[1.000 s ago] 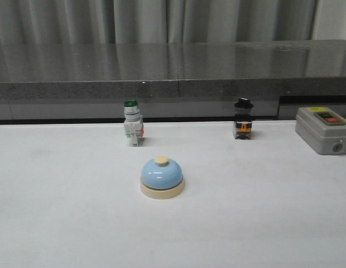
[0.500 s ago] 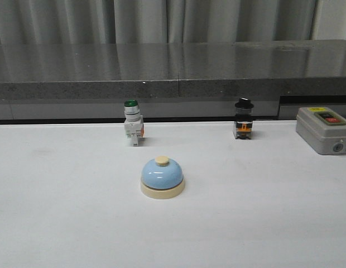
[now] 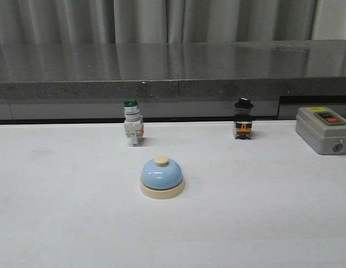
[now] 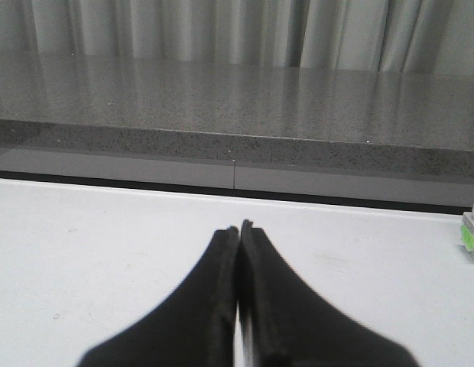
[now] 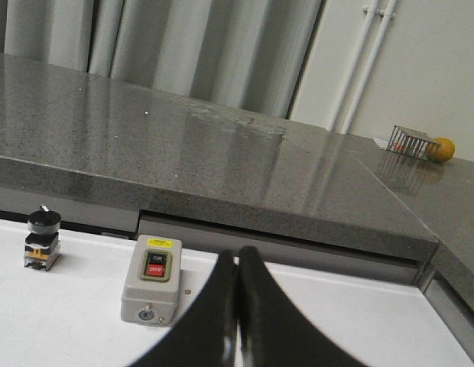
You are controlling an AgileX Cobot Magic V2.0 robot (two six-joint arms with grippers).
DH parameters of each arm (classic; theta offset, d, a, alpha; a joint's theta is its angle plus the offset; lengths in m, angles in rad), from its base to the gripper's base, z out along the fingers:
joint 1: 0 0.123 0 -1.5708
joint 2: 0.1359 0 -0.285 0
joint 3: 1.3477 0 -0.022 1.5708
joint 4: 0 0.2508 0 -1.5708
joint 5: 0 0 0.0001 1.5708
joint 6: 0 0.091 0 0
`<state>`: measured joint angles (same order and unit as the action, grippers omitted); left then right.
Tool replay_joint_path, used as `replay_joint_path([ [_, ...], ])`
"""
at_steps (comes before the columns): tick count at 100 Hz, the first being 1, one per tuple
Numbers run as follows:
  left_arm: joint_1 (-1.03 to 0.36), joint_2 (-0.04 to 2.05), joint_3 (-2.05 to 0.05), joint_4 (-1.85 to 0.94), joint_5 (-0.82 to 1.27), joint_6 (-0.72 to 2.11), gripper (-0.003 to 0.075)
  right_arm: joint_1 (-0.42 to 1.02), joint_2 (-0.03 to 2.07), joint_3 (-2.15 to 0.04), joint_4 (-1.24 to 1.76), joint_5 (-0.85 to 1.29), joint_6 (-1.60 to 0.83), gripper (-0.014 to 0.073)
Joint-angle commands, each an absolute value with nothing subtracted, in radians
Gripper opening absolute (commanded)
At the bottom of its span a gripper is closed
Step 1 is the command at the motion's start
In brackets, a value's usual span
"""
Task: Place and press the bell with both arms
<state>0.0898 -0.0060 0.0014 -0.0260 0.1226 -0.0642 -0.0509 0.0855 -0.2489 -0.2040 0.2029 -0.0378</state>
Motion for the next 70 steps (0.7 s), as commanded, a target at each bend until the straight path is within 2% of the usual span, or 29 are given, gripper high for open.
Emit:
replay_joint_path([
  [1,0.087,-0.035,0.043,-0.036,0.046,-0.072,-0.0020,-0.054,0.187,-0.348,-0.225,0.149,-0.042,-0.0060],
  [33,0.087,-0.035,0.043,-0.036,0.046,-0.072,-0.0020,-0.019,0.547,-0.589,-0.140,0.171,-0.042,-0.0060],
  [70,0.087,-0.035,0.043,-0.036,0.046,-0.072,-0.0020,0.233,0.977,-0.950,0.011,0.557,-0.042,-0.0060],
])
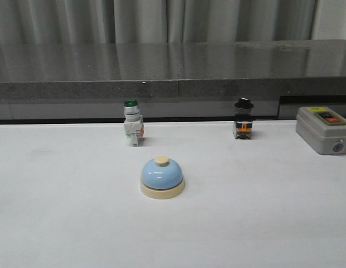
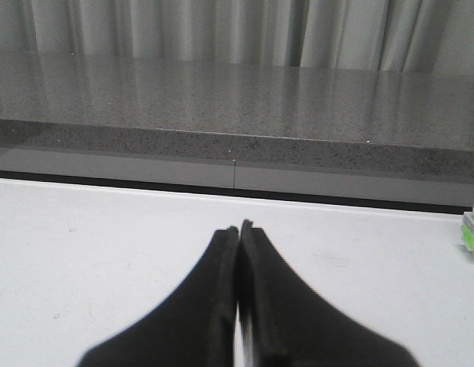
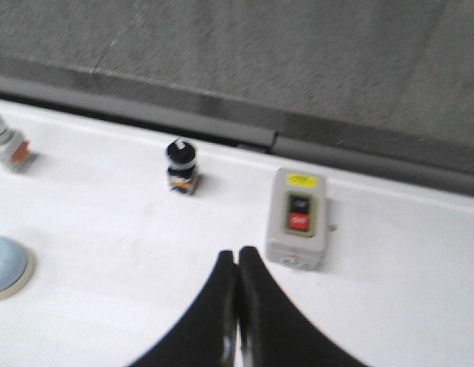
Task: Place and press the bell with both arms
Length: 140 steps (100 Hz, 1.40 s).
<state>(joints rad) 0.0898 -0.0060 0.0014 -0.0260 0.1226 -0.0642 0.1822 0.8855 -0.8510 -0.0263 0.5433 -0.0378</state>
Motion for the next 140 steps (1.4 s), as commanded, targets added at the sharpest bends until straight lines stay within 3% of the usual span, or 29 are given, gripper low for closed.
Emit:
replay_joint_path([
  [1,0.087,-0.035,0.043,-0.036,0.046,-0.072,-0.0020,0.243,0.986,-0.956,0.017,0.567,-0.042,-0.0060],
  [27,0.087,-0.035,0.043,-0.036,0.046,-0.072,-0.0020,0.420,1.311,-1.187,0.097,0.779,-0.042,-0.0060],
  [64,0.087,-0.035,0.043,-0.036,0.046,-0.072,-0.0020,0.595,1.680,-1.432,0.112,0.859,-0.042,-0.0060],
  [102,0.087,-0.035,0.043,-0.036,0.046,-0.072,-0.0020,0.642,1.952,-1.655,0.112,0.964,-0.042,-0.0060],
  [140,0.087,-0.035,0.043,-0.036,0.046,-0.072,-0.0020,0.642,2.039,-1.706,0.112,0.984,-0.042,-0.0060],
])
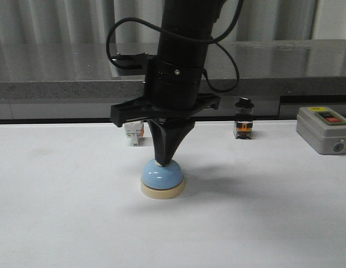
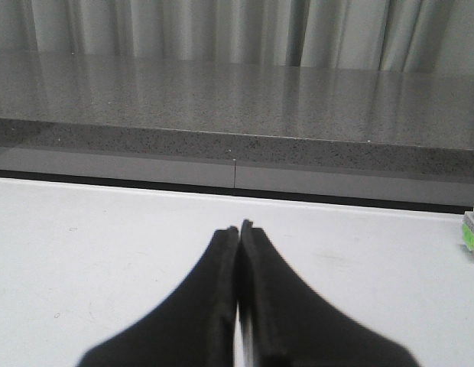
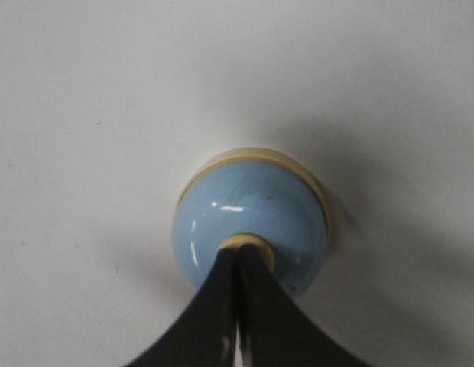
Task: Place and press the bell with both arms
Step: 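Lower the closed right gripper onto the bell's cream button, then raise the right gripper up and away from the bell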
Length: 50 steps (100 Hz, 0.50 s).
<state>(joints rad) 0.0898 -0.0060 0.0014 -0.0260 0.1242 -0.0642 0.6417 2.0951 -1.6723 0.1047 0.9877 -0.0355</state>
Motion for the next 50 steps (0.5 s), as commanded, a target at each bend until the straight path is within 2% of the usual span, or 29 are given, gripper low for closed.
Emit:
replay_joint_path([
  [1,0.087,-0.035,0.043,-0.036,0.046,-0.072,-0.0020,0.642,2.037,-1.706,0.112,0.984,-0.042,-0.0060],
  [26,0.087,-0.035,0.043,-0.036,0.046,-0.072,-0.0020,0.641,2.036,-1.706,0.111,0.990,-0.042,-0.0060],
  [50,0.087,-0.035,0.043,-0.036,0.046,-0.072,-0.0020,0.632,1.921,-1.706,0.110,0.978,-0.042,-0.0060],
])
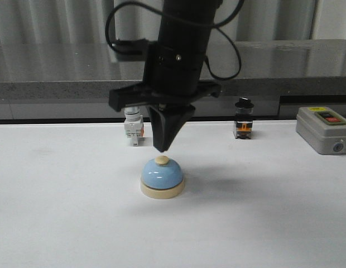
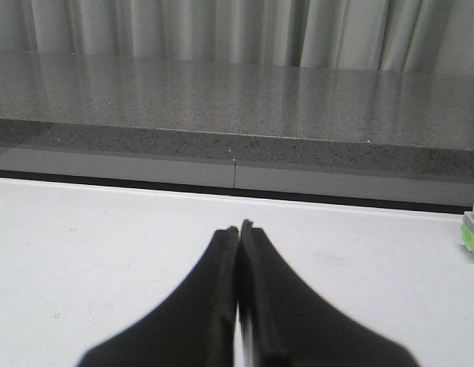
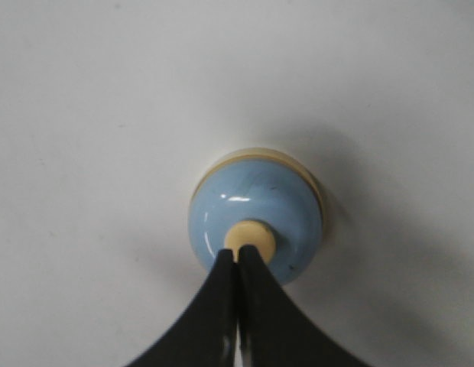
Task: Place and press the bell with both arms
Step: 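Raise the right gripper up and away from the bell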
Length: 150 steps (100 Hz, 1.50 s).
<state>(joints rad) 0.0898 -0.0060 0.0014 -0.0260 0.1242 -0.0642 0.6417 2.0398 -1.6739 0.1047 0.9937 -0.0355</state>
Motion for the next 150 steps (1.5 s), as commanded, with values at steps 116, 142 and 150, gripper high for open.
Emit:
replay_joint_path([
  [116,0.087,-0.035,0.043,-0.036,0.046,-0.072,-0.0020,0.059,1.222,-1.034,0.171,0.815,-0.031,-0.0060],
  [142,0.087,-0.035,0.043,-0.036,0.046,-0.072,-0.0020,0.016,1.061,-0.887,0.165,0.769,-0.031,-0.0060],
  [150,0.087,-0.035,0.043,-0.036,0.046,-0.072,-0.0020,0.016,1.008,-0.858,0.165,0.752,-0.031,-0.0060],
])
